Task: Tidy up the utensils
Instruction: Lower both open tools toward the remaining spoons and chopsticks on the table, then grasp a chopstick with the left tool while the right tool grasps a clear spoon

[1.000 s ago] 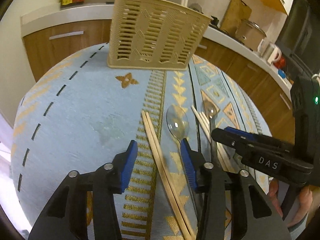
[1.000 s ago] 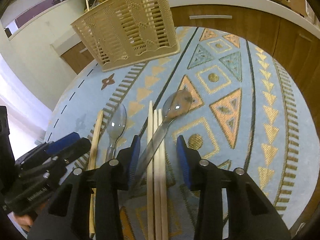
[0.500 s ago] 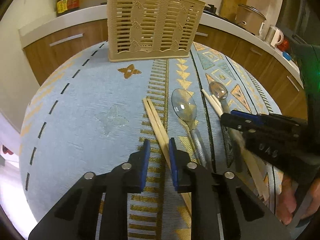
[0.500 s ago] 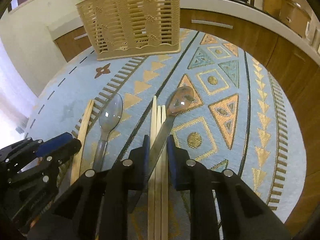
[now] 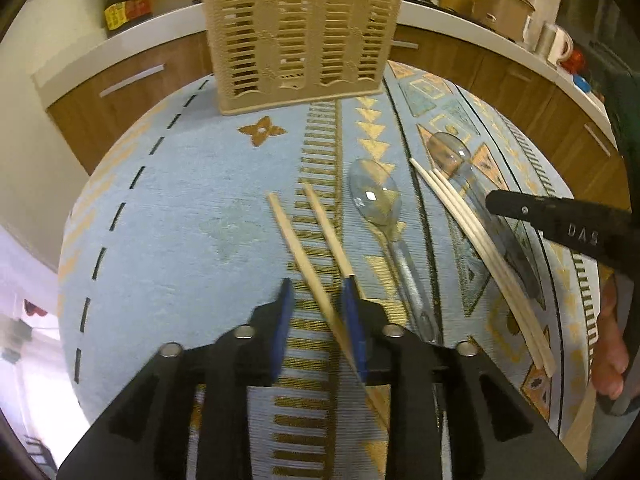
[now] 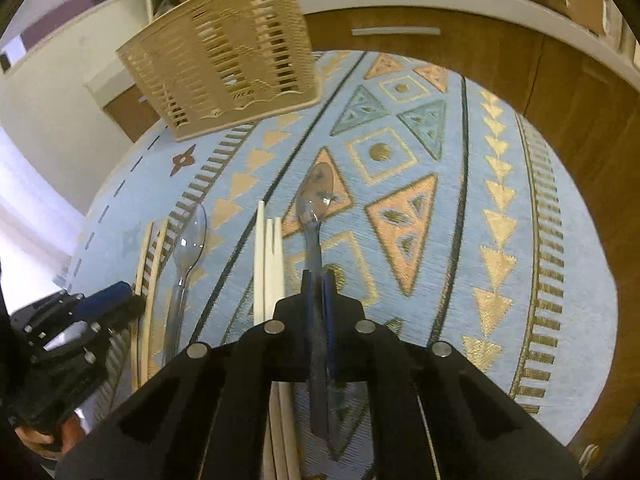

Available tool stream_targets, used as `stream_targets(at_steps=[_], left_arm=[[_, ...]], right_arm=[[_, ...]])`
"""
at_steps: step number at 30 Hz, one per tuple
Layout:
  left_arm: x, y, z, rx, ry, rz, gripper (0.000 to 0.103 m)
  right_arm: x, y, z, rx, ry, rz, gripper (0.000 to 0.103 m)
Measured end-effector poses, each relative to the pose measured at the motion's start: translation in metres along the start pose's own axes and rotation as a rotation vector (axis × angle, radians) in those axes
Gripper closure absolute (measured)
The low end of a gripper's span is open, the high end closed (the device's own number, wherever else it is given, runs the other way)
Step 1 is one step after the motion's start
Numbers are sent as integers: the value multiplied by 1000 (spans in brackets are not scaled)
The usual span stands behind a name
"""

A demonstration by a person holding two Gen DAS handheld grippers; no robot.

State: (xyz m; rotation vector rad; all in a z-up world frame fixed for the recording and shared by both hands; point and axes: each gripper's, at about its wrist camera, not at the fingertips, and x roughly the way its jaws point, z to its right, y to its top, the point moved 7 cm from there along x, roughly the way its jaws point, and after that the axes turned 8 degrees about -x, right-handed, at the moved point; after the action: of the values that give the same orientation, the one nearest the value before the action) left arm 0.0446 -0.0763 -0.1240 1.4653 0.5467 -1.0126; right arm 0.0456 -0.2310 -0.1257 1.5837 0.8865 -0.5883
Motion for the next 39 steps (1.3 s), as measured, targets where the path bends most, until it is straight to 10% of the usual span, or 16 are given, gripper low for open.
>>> stream_targets(at_steps=[10,16,26,31,39], left_arm=[[-4,1,-10,22,37,29,98],[-6,2,-15,-4,-16,16,98],[0,12,-12,30,41,6,83],[4,13,-9,68,95,29,99],[-28,45,-26,-93,-123,159,100]], right_arm=[[0,-1,5,-23,29,-18,96],[4,-1,-5,-55,25,-23,77],[12,8,-11,-124,-98,-18,77],[14,9,-15,-163,-137,-15,93],[-16,27,-18,-157,-32,86,93]])
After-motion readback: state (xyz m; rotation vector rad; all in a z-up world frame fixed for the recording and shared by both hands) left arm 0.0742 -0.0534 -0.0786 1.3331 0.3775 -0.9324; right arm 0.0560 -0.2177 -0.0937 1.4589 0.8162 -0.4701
